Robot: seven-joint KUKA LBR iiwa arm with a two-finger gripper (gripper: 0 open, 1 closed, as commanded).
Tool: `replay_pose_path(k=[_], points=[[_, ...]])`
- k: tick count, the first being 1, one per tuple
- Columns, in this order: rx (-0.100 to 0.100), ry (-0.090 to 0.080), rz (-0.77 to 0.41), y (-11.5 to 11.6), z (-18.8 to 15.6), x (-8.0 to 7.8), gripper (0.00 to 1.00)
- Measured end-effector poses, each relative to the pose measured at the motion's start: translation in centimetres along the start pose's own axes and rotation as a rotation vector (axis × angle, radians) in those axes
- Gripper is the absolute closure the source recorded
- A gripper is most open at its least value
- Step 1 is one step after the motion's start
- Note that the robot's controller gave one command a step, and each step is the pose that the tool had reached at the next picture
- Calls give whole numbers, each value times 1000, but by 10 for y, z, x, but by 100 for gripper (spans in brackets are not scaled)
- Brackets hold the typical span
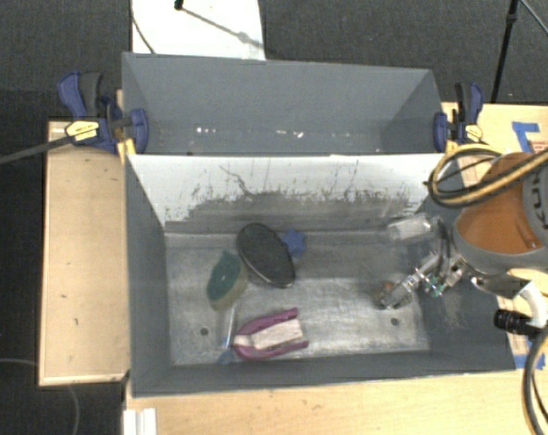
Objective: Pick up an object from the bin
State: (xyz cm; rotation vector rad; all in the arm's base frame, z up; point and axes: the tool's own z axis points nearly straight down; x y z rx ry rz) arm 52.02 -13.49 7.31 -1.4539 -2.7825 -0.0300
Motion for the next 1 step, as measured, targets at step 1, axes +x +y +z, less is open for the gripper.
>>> replay_pose_path(k=[1], points=[[5,-8,2,-5,-2,-4,100]])
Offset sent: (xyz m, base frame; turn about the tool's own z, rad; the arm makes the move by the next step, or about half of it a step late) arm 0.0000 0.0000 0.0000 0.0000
